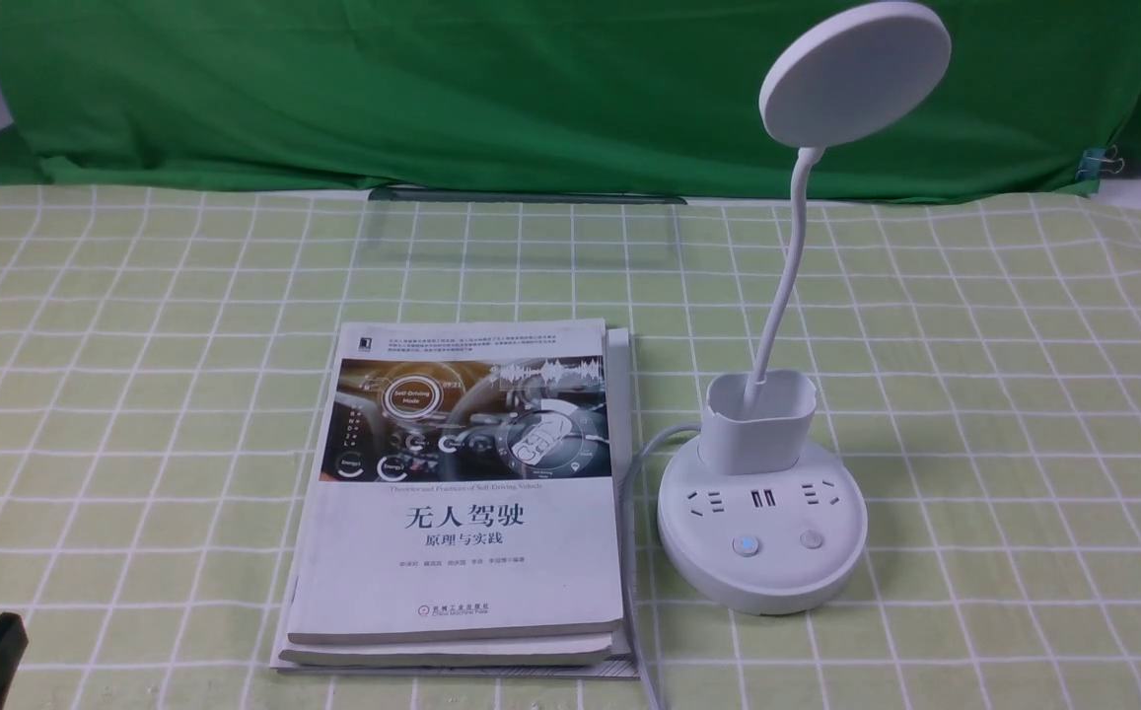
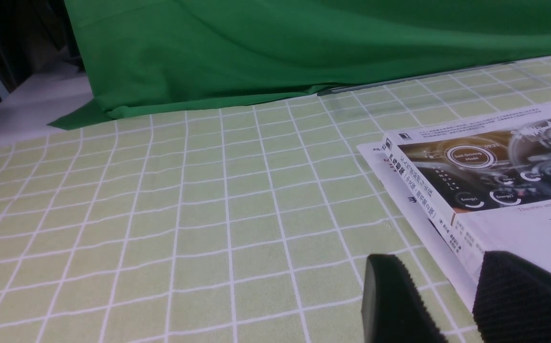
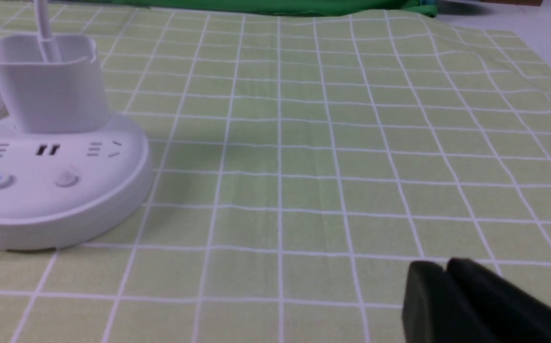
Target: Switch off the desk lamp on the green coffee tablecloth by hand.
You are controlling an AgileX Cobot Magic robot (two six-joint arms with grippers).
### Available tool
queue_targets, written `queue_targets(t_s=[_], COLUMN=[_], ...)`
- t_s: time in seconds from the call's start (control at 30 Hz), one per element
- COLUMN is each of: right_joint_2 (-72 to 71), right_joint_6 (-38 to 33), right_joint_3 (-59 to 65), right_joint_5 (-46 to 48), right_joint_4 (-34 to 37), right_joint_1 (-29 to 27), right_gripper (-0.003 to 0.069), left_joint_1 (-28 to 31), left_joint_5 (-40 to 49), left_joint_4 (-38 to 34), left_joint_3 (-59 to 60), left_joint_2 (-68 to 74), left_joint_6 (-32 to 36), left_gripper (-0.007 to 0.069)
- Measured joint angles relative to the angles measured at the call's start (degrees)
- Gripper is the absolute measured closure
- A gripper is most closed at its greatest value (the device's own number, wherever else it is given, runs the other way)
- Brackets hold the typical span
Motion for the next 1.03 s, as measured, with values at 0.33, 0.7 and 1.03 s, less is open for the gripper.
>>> queue_targets(t_s=[0.33, 0.7, 1.03], right_joint_2=[0.0, 0.0, 0.0], right_joint_6=[0.0, 0.0, 0.1], right_joint_3=[0.0, 0.0, 0.0], right_joint_5=[0.0, 0.0, 0.0], right_joint_4=[0.0, 0.0, 0.0], right_joint_1=[0.0, 0.0, 0.0], right_gripper=[0.0515, 0.0487, 0.0466], left_joint_1=[0.0, 0.0, 0.0], left_joint_5=[0.0, 0.0, 0.0], left_joint_4=[0.0, 0.0, 0.0], left_joint_3=[0.0, 0.0, 0.0], left_joint_2=[0.0, 0.0, 0.0], left_joint_6=[0.0, 0.0, 0.0], left_gripper=[0.0382, 0.0382, 0.0382])
